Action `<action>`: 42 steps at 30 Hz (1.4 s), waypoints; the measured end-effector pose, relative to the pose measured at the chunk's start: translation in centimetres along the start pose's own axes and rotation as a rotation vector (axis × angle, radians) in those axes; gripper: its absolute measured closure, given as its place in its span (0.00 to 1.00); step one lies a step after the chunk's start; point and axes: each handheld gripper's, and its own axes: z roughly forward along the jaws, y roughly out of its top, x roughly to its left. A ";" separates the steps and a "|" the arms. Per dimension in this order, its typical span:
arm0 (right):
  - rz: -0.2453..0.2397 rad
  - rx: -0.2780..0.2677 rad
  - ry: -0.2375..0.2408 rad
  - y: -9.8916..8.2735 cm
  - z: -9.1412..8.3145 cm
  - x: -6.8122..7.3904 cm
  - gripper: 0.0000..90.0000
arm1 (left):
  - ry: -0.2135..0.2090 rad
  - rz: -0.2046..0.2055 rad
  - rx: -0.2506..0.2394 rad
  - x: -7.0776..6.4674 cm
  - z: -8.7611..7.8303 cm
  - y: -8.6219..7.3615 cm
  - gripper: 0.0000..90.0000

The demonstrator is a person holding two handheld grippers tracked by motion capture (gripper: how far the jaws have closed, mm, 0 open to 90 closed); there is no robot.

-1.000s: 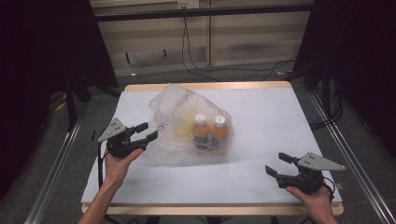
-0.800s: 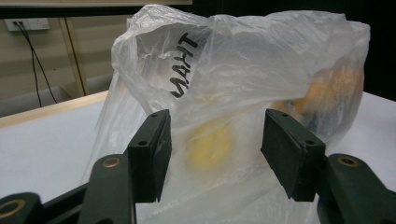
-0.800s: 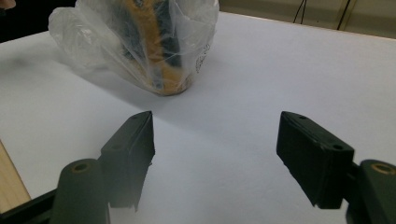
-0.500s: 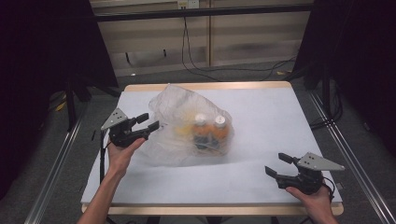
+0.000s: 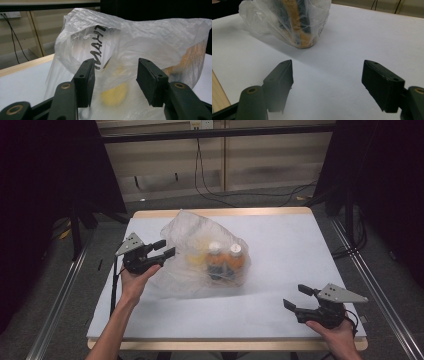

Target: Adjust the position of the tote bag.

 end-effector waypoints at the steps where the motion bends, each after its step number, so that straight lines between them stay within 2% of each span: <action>1: 0.001 0.000 0.001 0.0 0.0 0.0 0.27 | -0.005 -0.003 0.004 -0.1 0.4 0.0 0.55; 4: 0.010 0.005 -0.003 0.0 0.0 -0.1 0.27 | -0.007 0.006 0.023 0.0 0.8 -0.2 0.58; 7: 0.009 0.006 -0.002 0.0 0.0 0.0 0.27 | -0.032 -0.001 0.031 0.1 1.1 -0.3 0.67; 8: 0.010 0.006 -0.002 0.0 0.0 0.0 0.27 | -0.019 0.007 0.042 0.0 1.1 -0.3 0.72; 9: 0.009 0.008 0.001 0.0 0.1 0.0 0.27 | -0.042 0.000 0.037 0.0 1.2 -0.3 0.77; 14: 0.012 0.010 0.001 0.0 0.1 0.0 0.27 | -0.065 0.003 0.044 0.0 1.2 -0.3 1.00; 16: 0.011 0.010 0.002 0.0 0.1 0.0 0.27 | -0.071 -0.002 0.042 -0.1 1.0 0.0 1.00; 18: 0.011 0.010 0.003 0.0 0.1 0.0 0.27 | -0.090 -0.014 0.017 0.0 0.8 0.2 1.00; 19: 0.015 0.013 0.001 0.0 0.1 0.0 0.27 | -0.077 -0.007 0.022 0.0 0.6 0.4 1.00; 21: 0.013 0.010 0.003 0.0 0.2 0.0 0.27 | -0.081 -0.007 0.019 -0.1 0.4 0.7 1.00; 22: 0.008 0.011 0.004 0.0 0.3 -0.1 0.28 | -0.092 -0.004 0.006 0.0 0.3 0.8 1.00; 23: 0.013 0.015 0.008 0.0 0.3 -0.1 0.28 | -0.081 -0.003 0.003 -0.1 0.1 1.0 1.00; 27: 0.014 0.015 0.018 0.1 0.3 -0.1 0.29 | -0.093 0.007 -0.024 -0.3 -0.3 1.9 1.00; 30: 0.010 0.013 0.017 0.2 0.3 -0.1 0.30 | -0.084 0.011 -0.033 -0.4 -0.5 2.3 1.00; 31: 0.008 0.013 0.022 0.2 0.4 -0.1 0.30 | -0.094 0.011 -0.049 -0.4 -0.6 2.7 1.00; 39: 0.000 0.001 0.039 0.9 0.7 0.1 0.34 | -0.093 0.029 -0.066 -0.7 -1.0 4.2 1.00; 42: -0.002 -0.005 0.044 1.3 0.9 0.3 0.36 | -0.108 0.030 -0.077 -0.9 -1.0 4.5 1.00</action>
